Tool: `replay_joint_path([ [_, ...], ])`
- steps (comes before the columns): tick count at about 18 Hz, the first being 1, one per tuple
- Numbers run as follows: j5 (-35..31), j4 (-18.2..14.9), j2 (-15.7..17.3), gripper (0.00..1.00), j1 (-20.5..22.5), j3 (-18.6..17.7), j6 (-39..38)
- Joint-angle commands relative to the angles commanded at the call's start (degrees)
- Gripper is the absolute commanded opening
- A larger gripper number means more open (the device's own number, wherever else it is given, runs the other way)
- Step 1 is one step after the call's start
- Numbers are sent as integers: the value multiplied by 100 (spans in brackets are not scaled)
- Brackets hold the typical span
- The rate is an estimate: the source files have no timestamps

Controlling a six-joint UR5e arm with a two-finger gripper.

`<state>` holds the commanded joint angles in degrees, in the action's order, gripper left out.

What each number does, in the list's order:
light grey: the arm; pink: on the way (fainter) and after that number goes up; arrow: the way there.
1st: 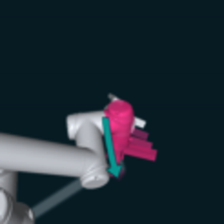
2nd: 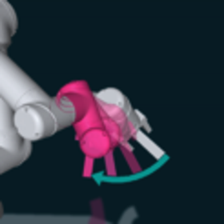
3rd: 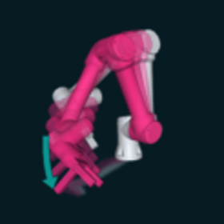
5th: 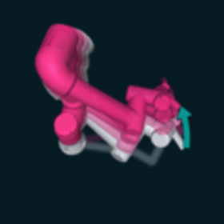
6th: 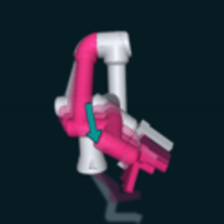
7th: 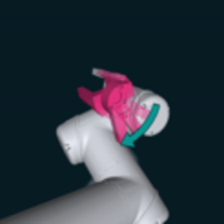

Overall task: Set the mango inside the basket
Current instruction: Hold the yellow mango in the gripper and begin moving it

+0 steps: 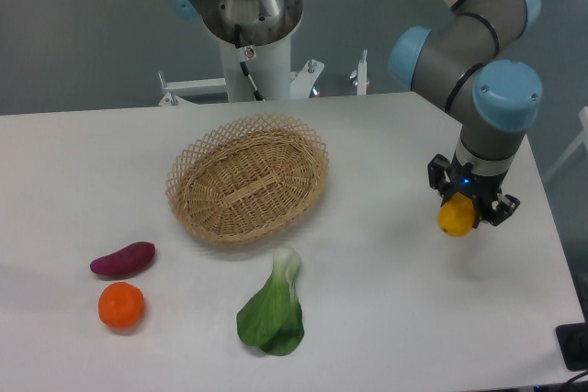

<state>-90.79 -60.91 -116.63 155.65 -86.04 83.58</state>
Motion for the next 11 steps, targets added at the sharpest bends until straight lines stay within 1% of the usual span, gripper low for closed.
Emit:
replay_joint_path([
  [11,-9,0,-18,51,-44,9,-97],
])
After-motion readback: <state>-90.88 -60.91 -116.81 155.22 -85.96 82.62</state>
